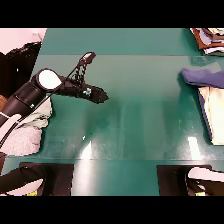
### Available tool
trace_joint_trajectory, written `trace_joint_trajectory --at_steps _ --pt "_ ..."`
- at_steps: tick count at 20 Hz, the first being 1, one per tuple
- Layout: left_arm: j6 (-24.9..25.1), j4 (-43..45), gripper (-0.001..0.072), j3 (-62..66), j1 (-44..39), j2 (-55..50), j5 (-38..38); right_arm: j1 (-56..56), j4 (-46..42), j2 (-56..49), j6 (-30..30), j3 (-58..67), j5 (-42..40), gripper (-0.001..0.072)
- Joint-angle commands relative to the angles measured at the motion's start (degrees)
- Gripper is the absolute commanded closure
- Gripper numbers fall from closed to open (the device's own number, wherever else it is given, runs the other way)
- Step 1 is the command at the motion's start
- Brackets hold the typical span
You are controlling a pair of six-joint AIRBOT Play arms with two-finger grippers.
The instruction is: Fold the shirts.
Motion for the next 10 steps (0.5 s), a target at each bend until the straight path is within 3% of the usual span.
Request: trace_joint_trajectory --at_steps 1,6,10 --pt "-1.46 -0.07 0.0682 0.04 -0.42 -0.04 2.32 -5.27 6.27 0.52 0.07 0.9 -2.32 0.0698" --pt "-1.42 -0.09 0.0682 0.04 -0.42 -0.15 2.19 -5.27 6.88 0.55 0.07 13.29 1.25 0.0698" --pt "-1.42 -0.09 0.0682 0.04 -0.42 -0.15 1.92 -5.27 -3.63 0.55 0.22 20.65 9.07 0.0697"
